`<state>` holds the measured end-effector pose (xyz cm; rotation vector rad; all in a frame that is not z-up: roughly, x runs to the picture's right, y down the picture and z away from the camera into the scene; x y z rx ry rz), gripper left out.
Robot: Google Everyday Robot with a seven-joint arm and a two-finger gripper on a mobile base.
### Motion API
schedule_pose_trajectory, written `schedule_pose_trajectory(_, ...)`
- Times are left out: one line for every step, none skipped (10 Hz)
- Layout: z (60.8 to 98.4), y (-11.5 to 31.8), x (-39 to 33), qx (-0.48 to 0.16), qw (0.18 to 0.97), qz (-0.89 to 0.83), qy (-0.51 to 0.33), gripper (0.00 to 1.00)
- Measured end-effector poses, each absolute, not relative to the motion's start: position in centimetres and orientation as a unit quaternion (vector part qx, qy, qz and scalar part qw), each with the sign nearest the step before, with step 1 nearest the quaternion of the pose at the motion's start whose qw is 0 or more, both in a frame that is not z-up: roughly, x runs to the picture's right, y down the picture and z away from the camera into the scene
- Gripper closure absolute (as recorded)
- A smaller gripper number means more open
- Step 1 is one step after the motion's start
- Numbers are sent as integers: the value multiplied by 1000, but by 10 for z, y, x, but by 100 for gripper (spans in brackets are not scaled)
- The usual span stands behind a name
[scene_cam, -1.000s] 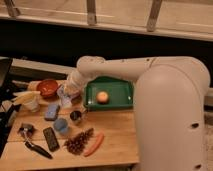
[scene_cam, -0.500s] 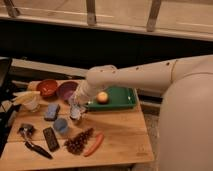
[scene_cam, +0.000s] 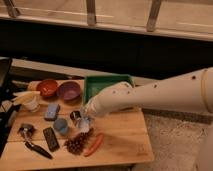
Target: Wipe table surface with towel
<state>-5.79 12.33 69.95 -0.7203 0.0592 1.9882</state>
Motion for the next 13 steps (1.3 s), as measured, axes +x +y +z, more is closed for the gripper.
schedule_pose_trajectory(696, 131, -50, -290, 480, 827, 27, 100)
schedule_pose_trajectory(696, 139, -45, -287, 467, 836, 29, 100)
schedule_pose_trajectory(702, 146, -41, -289, 456, 841, 32, 100)
schedule_pose_trajectory(712, 154, -38, -292, 446, 845, 34, 100)
schedule_pose_trajectory(721, 159, -34, -296, 439, 848, 35, 100)
schedule_pose_trajectory(735, 163, -28, -302, 429, 851, 30, 100)
schedule_pose_trajectory(741, 163, -24, -303, 426, 852, 25, 100)
schedule_pose_trajectory(743, 164, -24, -304, 425, 852, 23, 100)
schedule_pose_trajectory(743, 164, -26, -305, 426, 851, 23, 100)
schedule_pose_trajectory(743, 164, -26, -305, 427, 851, 23, 100)
schedule_pose_trajectory(743, 163, -26, -305, 426, 851, 23, 100)
schedule_pose_trajectory(744, 163, -26, -309, 428, 849, 27, 100)
schedule_pose_trajectory(752, 166, -16, -327, 423, 844, 43, 100)
